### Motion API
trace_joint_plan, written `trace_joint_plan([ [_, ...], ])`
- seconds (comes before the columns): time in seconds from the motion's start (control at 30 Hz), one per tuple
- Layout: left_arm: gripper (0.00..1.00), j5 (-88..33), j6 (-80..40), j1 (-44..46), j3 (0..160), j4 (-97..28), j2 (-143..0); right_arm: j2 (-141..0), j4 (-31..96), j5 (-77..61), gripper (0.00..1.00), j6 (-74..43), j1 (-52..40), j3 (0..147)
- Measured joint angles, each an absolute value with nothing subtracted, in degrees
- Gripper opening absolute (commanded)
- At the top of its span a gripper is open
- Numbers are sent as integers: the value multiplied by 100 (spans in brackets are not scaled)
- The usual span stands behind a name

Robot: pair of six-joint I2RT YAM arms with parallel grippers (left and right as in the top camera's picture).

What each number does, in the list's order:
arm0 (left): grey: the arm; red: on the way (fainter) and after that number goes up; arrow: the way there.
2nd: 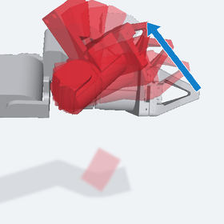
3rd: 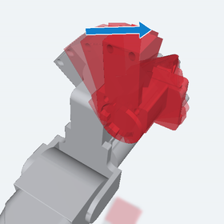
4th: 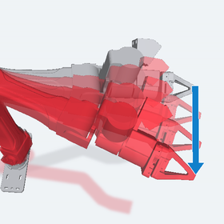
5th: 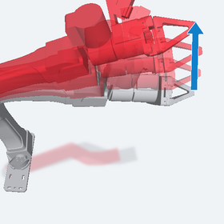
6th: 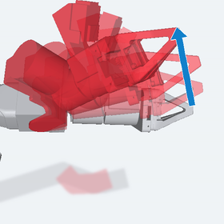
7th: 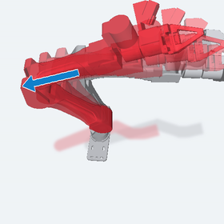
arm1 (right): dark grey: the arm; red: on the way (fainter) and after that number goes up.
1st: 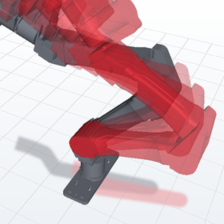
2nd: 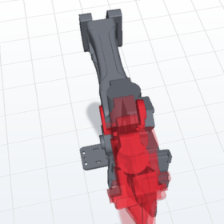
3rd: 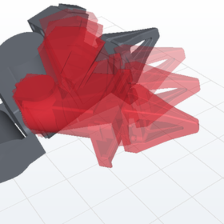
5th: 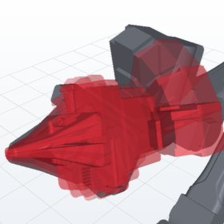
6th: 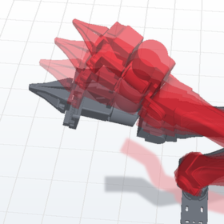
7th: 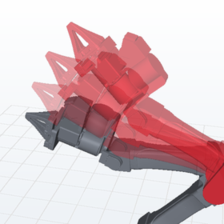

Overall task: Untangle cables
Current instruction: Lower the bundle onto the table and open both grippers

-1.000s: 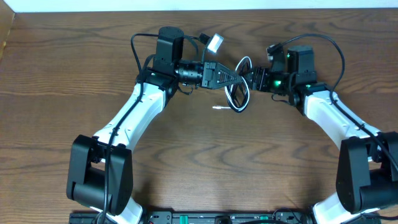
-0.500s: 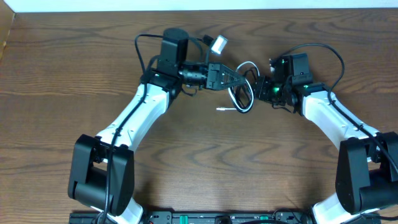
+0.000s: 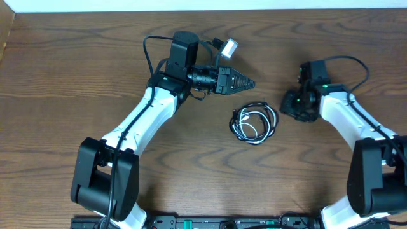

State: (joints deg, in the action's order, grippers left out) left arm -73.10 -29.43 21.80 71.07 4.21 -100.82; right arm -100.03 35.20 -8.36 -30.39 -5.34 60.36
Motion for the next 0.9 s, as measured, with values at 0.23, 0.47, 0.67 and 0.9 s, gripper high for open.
trace_joint_plan([
  [0.23,7,-6198,-2327,2198,7124,-1118,-10082,-10003,3795,-777,37,-2801,-360,6036],
  [0.47,15,-3900,-1874,2545,7122,-2069,-10084,-10005,3903,-779,43,-2692,-355,6034],
  [0.67,22,-2486,-1772,2926,7122,-2071,-10239,-10005,3903,-786,47,-2652,-355,6034],
  [0.9,25,-1789,-1750,2971,7122,-1968,-10849,-10005,3988,-786,52,-2628,-355,6034],
])
